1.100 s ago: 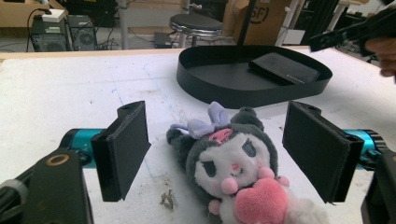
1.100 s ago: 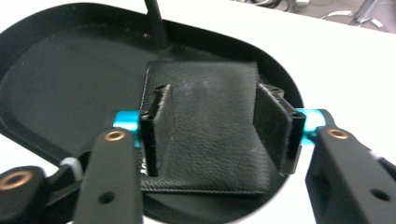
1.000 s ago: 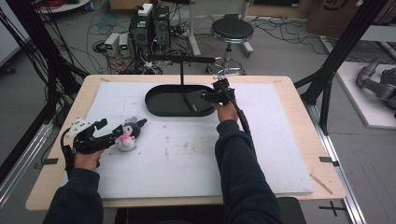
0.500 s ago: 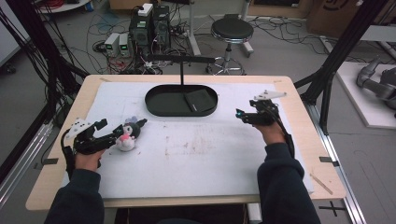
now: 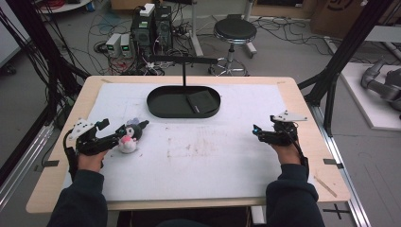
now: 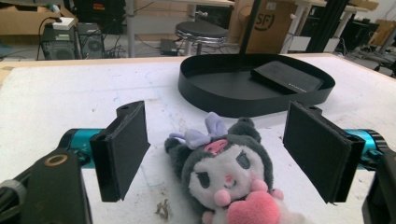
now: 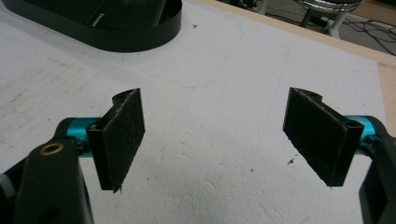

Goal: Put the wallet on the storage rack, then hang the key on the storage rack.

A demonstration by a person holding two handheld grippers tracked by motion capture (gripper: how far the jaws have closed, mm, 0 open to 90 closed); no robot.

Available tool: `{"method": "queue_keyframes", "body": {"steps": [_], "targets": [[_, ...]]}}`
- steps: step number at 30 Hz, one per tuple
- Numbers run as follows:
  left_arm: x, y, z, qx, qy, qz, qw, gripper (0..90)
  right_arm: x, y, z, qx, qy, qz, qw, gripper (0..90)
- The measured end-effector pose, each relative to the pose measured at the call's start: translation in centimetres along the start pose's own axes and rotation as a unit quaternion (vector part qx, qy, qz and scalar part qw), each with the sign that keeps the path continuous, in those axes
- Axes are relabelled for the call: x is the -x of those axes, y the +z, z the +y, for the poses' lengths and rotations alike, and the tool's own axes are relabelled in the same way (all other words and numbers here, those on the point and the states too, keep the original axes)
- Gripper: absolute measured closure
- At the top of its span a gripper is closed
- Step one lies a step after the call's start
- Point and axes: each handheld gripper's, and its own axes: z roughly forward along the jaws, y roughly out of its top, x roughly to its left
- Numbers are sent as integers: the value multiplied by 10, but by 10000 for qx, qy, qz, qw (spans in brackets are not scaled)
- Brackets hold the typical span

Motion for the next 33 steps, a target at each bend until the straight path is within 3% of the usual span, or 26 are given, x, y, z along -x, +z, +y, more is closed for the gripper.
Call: {"method": "queue_keyframes", "body": {"steps": [13, 20, 27, 29, 31, 33], "targets": [[7, 2, 0, -64, -76, -169, 9998, 220, -1, 2, -3, -44, 29, -92, 9999, 212], [17, 8, -2, -352, -57, -169, 9992, 220, -4, 1, -4, 40, 68, 21, 10000, 212], [26, 24, -11, -1010, -49, -117, 9948, 215, -4, -2, -7, 95, 212, 129, 9996, 212], [29, 30, -15, -1262, 74, -9, 9920, 175, -5, -1, -7, 99, 193, 164, 9996, 213], [31, 32, -16, -1337, 200, 118, 9907, 170, -6, 0, -7, 73, 182, 197, 9996, 212], [28, 32, -17, -1436, 195, 309, 9890, 170, -6, 1, -7, 52, 190, 198, 9996, 213]]}}
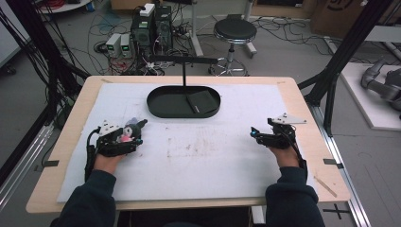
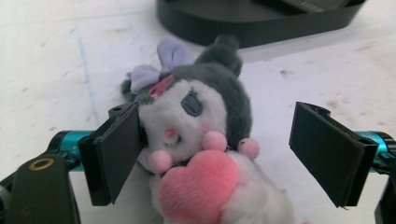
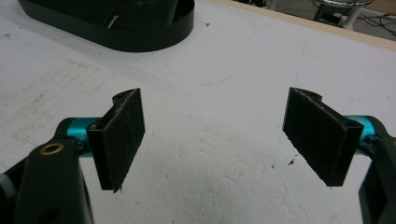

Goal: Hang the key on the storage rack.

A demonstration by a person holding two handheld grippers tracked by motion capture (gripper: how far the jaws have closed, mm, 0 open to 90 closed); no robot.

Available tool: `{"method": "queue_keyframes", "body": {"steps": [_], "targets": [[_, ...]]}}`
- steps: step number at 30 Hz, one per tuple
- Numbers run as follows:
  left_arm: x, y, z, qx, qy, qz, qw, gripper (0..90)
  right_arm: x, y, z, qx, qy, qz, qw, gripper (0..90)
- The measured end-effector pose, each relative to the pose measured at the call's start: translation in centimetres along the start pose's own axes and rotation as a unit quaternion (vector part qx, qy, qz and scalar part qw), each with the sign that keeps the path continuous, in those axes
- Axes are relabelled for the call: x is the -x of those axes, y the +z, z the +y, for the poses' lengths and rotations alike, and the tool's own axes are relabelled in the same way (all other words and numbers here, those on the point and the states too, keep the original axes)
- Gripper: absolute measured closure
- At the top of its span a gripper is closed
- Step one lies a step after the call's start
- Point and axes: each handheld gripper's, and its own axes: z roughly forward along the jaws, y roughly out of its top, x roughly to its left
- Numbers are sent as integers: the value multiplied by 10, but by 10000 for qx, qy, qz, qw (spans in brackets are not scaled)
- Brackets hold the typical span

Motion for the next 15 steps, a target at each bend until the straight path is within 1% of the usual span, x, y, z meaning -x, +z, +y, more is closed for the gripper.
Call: {"method": "queue_keyframes", "body": {"steps": [1, 3, 4, 7, 9, 11, 13, 15], "targets": [[-2, 1, -1, -48, -45, 81, 9999, 171, 0, 0, 0, -5, 2, 10, 10000, 212], [-5, 1, -2, -98, -128, 142, 9998, 173, 0, 1, 0, 4, -19, 15, 10000, 213], [-6, 2, -2, -101, -188, 155, 9997, 174, 0, 1, 0, -8, 0, 25, 10000, 212], [-9, 3, -3, -109, -280, 152, 9994, 182, 0, 1, 0, -12, 8, 29, 10000, 212], [-11, 1, -2, -34, -299, 203, 9993, 184, 0, 1, 0, -23, 14, 22, 10000, 213], [-13, -3, -1, 155, -352, 249, 9989, 193, 0, 2, 0, -34, 24, 25, 10000, 213], [-16, -5, -1, 266, -426, 289, 9983, 195, -1, 2, 0, -35, 14, 40, 10000, 213], [-16, -2, -2, 150, -429, 244, 9987, 195, -1, 3, -1, -47, 11, 33, 10000, 213]]}}
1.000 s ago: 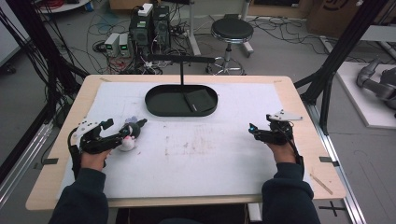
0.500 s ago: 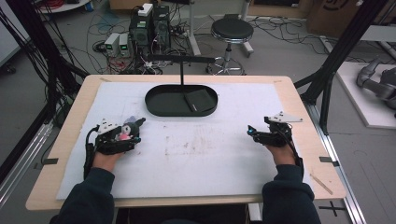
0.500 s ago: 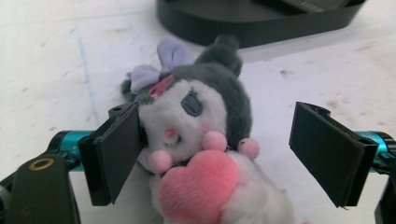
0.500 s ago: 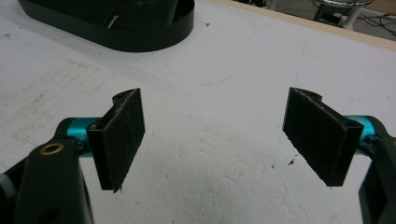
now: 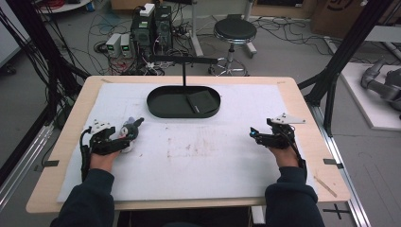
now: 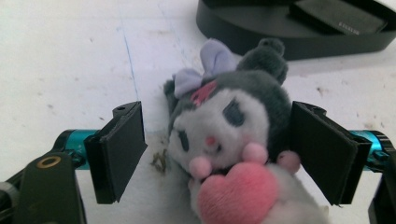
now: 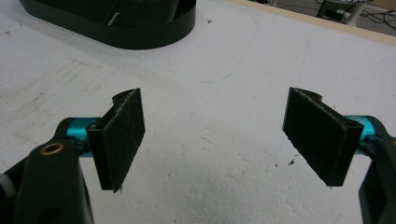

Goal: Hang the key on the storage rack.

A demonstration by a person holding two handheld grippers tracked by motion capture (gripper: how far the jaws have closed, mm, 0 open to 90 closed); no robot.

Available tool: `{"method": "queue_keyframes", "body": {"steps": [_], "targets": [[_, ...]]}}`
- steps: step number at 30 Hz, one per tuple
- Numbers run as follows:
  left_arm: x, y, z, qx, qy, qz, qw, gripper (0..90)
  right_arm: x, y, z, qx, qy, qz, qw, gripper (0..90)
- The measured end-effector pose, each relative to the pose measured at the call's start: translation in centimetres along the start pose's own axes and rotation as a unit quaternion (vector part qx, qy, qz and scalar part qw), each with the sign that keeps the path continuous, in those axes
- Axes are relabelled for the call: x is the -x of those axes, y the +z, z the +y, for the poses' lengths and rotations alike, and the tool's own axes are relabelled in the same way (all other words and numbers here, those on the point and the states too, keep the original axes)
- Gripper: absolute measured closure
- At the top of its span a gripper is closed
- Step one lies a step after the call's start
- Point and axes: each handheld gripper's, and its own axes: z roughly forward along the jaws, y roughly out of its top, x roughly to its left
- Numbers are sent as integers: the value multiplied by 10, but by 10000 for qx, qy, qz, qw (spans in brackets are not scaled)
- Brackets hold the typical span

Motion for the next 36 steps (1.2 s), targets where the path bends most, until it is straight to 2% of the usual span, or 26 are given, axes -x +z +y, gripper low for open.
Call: {"method": "queue_keyframes", "body": {"steps": [3, 8, 9, 10, 11, 12, 14, 16, 19, 24, 26, 29, 36], "targets": [[3, 6, -2, -279, 89, -68, 9995, 195, 0, 1, 0, -15, -2, 7, 10000, 213], [4, 7, -2, -304, 109, -105, 9994, 212, -1, 1, 0, -44, -13, 43, 10000, 213], [5, 7, -2, -309, 181, -165, 9992, 233, -1, 1, 0, -42, -21, 40, 10000, 213], [7, 7, -2, -315, 277, -238, 9988, 301, -2, 2, 0, -54, -23, 40, 10000, 213], [8, 7, -2, -315, 334, -187, 9988, 324, -2, 2, 0, -53, -23, 48, 10000, 213], [9, 7, -2, -329, 357, -187, 9986, 349, -2, 2, -1, -68, -27, 55, 10000, 214], [7, 5, -1, -343, 265, -209, 9988, 382, -2, 2, -1, -60, -42, 54, 10000, 214], [5, 2, 0, -276, 227, -204, 9992, 398, -3, 2, -1, -70, -45, 52, 10000, 214], [4, -4, 4, -18, 154, -273, 9995, 407, -3, 1, 0, -31, -13, 61, 10000, 214], [5, -13, 15, 378, -22, -595, 9975, 412, -3, 3, -1, -36, -18, 90, 10000, 215], [6, -14, 23, 474, -2, -694, 9965, 413, -2, 3, -1, 3, -17, 84, 10000, 215], [10, -13, 37, 515, 62, -717, 9961, 414, 1, 3, -1, 41, 40, 76, 10000, 215], [25, -11, 82, 715, 332, -891, 9929, 413, 5, 1, 0, 211, 77, 149, 9996, 241]]}}
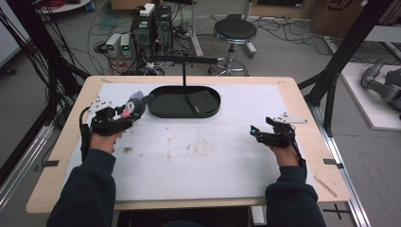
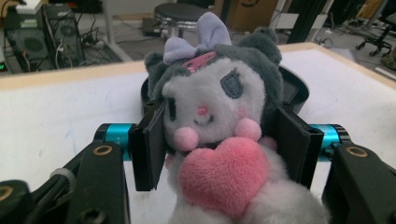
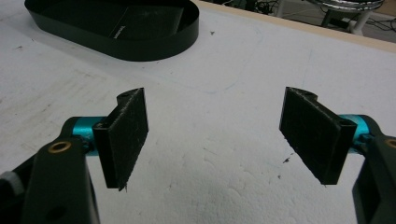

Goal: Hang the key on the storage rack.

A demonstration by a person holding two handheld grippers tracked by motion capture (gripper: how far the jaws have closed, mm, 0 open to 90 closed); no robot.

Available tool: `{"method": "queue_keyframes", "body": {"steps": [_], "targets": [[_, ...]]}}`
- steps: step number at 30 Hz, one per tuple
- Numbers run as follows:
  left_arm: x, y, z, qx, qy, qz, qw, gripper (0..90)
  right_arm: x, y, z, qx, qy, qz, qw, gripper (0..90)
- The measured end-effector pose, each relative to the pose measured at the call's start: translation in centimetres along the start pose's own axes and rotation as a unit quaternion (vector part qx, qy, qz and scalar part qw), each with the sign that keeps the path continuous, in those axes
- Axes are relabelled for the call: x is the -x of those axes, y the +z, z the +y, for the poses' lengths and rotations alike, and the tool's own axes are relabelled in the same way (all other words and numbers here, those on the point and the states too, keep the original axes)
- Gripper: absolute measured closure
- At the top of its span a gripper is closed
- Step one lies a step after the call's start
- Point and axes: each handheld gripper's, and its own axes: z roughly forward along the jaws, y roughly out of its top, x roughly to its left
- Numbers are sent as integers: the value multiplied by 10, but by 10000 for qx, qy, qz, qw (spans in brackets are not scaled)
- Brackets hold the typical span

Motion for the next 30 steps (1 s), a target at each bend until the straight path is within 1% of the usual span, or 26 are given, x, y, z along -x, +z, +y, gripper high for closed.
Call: {"method": "queue_keyframes", "body": {"steps": [6, 11, 13, 17, 18, 20, 24, 26, 30], "targets": [[5, 16, 38, 65, 241, -75, 9997, 414, 0, -1, 1, 72, 14, 29, 10000, 241], [2, 33, 66, 155, 263, -162, 9994, 415, 1, 1, 1, 72, 9, 27, 10000, 241], [-1, 40, 74, 189, 198, -223, 9994, 415, 1, 1, 0, 69, -6, 21, 10000, 240], [-6, 53, 88, 193, 151, -252, 9994, 415, 1, 2, 0, 44, 4, 22, 10000, 240], [-7, 56, 91, 194, 169, -246, 9994, 415, 1, 1, 0, 47, -5, 16, 10000, 240], [-9, 62, 96, 196, 142, -239, 9994, 415, 1, 1, 0, 43, 3, 20, 10000, 240], [-13, 72, 102, 163, 132, -165, 9996, 415, 2, 0, 0, 43, 18, 16, 10000, 240], [-16, 76, 102, 183, 64, -123, 9997, 415, 2, -1, 0, 45, 9, 5, 10000, 240], [-23, 80, 98, 137, -26, -14, 9999, 415, 3, -1, -1, 44, 26, 13, 10000, 241]]}}
